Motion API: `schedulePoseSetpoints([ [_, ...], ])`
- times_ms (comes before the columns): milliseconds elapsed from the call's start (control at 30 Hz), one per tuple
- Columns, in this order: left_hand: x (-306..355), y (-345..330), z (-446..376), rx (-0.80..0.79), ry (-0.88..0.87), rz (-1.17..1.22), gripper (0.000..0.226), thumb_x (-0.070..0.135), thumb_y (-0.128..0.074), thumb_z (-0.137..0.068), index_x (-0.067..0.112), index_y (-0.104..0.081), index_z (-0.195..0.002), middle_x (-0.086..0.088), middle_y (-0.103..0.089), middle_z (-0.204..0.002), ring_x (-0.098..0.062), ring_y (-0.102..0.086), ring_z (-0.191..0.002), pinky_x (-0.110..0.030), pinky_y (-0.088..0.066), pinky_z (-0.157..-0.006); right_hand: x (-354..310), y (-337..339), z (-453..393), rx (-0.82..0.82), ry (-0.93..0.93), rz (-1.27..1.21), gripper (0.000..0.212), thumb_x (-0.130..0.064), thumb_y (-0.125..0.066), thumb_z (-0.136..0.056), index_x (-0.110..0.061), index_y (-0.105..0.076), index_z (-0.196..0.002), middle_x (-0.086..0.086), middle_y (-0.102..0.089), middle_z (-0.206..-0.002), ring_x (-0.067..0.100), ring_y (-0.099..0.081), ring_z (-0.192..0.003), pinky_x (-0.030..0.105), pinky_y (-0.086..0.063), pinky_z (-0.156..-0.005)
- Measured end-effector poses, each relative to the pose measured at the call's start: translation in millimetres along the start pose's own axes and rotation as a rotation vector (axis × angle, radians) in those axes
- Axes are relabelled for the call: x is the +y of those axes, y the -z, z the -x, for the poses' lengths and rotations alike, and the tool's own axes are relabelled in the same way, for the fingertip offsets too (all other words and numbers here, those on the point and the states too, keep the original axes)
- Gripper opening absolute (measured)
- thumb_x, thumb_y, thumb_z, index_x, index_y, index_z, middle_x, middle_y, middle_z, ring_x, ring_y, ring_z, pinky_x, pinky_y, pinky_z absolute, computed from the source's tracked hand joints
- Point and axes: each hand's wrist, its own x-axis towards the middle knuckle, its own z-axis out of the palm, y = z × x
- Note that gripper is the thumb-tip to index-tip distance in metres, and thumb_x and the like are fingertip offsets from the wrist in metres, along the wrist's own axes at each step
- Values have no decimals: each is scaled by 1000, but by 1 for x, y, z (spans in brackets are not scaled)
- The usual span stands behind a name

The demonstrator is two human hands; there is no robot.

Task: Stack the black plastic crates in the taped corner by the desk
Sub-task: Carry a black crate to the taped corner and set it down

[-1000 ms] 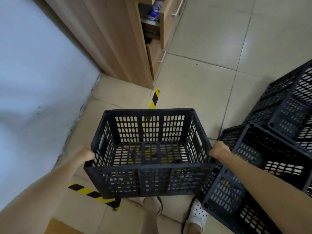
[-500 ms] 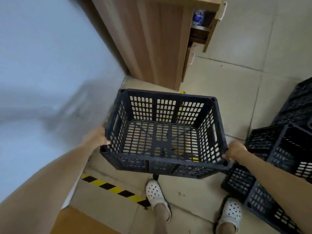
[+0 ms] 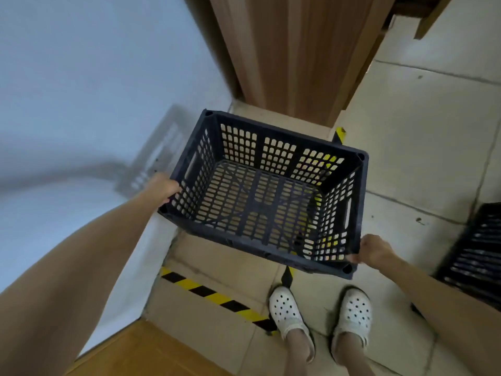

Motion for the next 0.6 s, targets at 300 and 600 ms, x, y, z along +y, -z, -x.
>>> schedulePoseSetpoints([
  [300,3,-39,-48,52,56,150,57,17,-64,-88,4,-43,-139,-14,-46,-138,-33,-47,-124,-39,-42,-93,-21,-48,-35,-118,94,-84,27,-25,-79,-78,-18,-53,-74,0,-61,-78,23,-58,-83,27,-44,-64],
  [600,50,-89,-20,-343,-249,-48,62,21,-56,-96,24,-28,-152,-3,-36,-154,-24,-39,-137,-33,-32,-107,-79,-96,-62,-27,167,-68,12,-17,-56,-92,-9,-49,-99,14,-61,-94,31,-63,-91,33,-43,-58],
])
